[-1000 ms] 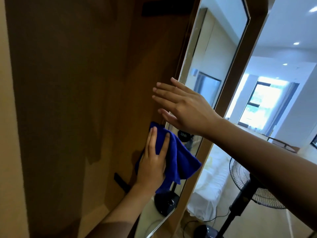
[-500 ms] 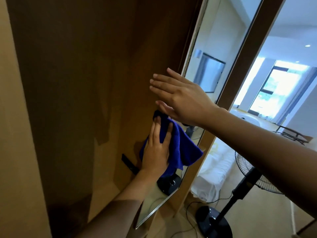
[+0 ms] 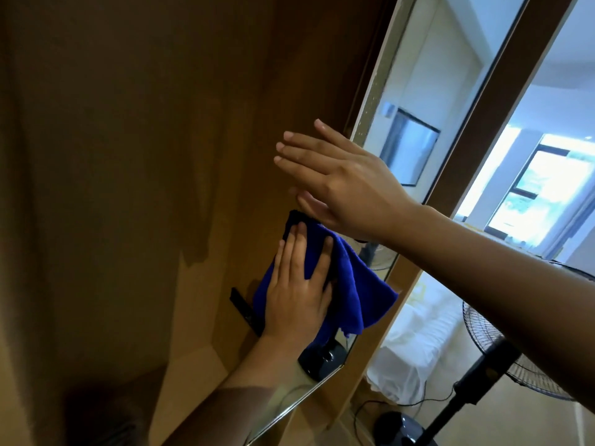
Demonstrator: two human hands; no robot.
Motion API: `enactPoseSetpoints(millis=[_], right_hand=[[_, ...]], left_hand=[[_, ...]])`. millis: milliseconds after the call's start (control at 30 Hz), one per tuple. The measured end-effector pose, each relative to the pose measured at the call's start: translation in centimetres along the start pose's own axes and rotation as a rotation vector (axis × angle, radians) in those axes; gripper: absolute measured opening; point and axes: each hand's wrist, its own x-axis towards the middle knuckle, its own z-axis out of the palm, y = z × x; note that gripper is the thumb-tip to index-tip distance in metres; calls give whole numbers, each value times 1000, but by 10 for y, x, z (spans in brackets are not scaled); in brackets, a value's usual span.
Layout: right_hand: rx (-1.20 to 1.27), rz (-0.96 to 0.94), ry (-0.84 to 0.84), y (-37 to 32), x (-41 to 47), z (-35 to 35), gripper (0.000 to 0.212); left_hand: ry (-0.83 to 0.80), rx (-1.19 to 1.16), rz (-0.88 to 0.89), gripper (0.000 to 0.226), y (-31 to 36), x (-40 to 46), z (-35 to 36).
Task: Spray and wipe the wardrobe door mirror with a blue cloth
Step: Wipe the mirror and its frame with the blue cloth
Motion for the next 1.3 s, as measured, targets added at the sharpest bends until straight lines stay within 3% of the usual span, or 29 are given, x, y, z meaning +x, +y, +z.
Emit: enactPoseSetpoints(millis=[233,500,700,867,1133,1300], right_hand=[[-8,26,81,-40,-30,24,40],[16,31,32,-75,-58,45,43],[12,96,144,-90,-88,54,42],[1,183,151,-93,-123,58,46],[-110,142,103,-96,-152,69,43],[-162,236,165,-124,-150,80,53]], left_hand=[[-4,18,5,68,-9,-55,15],[-13,25,-50,83,-6,-66,16],[43,-8,-25,93,-8,-66,19],[78,-28,14,92,-8,-70,24],[128,-119,65,88,-16,-81,31],[145,-167,97,88,-22,-87,36]])
